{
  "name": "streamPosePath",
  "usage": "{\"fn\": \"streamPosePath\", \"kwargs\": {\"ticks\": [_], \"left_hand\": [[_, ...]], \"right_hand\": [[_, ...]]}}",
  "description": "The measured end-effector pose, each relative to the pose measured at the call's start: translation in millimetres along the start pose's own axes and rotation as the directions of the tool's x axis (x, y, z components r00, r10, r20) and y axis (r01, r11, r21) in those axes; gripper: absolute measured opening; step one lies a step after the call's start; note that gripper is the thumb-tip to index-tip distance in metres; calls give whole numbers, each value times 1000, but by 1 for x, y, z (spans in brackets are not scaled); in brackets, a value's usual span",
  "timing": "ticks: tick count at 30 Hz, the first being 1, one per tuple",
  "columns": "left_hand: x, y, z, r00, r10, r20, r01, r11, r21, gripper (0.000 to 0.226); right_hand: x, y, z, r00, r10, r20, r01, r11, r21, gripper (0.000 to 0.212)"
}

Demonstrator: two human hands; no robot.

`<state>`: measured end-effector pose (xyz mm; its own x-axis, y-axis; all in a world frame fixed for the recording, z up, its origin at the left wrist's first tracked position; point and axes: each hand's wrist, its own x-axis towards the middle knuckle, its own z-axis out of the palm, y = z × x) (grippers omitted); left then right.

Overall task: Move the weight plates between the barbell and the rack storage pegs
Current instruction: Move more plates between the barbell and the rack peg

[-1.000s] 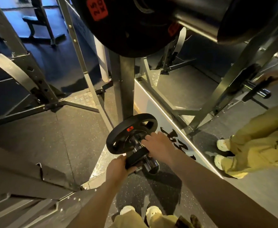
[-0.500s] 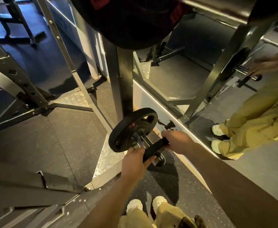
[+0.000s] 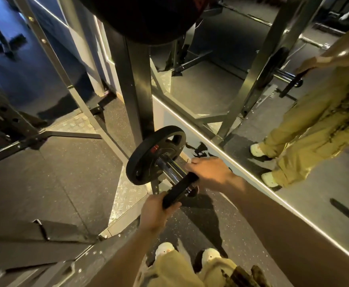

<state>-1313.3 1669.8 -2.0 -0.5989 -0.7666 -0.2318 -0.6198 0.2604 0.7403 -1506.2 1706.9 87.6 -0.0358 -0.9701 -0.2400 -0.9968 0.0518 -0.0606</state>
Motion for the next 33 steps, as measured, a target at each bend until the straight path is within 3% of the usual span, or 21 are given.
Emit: {"fn": "streamPosePath", "kwargs": {"ticks": [4, 7, 13, 15, 18, 21, 26, 29, 31, 33], "left_hand": [[10, 21, -11, 995, 69, 72, -87, 953, 290, 39], [8, 25, -6, 998, 60, 21, -63, 939, 338, 42], [-1, 21, 8, 996, -36, -79, 57, 957, 284, 47], [-5, 17, 11, 995, -99, -24, 101, 974, 202, 43], [-19, 12, 23, 974, -207, 96, 213, 975, -56, 39], [-28, 16, 35, 979, -152, 135, 160, 986, -51, 40], [-28, 51, 38, 982, 13, 187, -47, 983, 178, 38], [-32, 78, 36, 986, 41, 164, -67, 985, 157, 35], [-36, 100, 28, 991, 107, 79, -119, 979, 165, 34], [-38, 126, 16, 982, 183, -47, -171, 966, 195, 37]], "right_hand": [[0, 24, -10, 985, 72, 159, -95, 985, 144, 15], [2, 28, -11, 982, 60, 182, -84, 988, 129, 19], [4, 18, -16, 983, -48, 178, 49, 999, 0, 17], [4, 8, -17, 982, -155, 110, 170, 974, -147, 12], [0, -11, -12, 937, -328, 116, 348, 883, -315, 17], [-17, 3, -7, 937, -311, 158, 336, 927, -168, 18], [-67, 68, 10, 941, -51, 334, 1, 989, 148, 22], [-93, 80, -3, 961, -1, 276, -77, 959, 273, 21], [-107, 88, -25, 976, 44, 214, -112, 942, 316, 29], [-118, 96, -50, 996, 66, 65, -86, 912, 401, 32]]}}
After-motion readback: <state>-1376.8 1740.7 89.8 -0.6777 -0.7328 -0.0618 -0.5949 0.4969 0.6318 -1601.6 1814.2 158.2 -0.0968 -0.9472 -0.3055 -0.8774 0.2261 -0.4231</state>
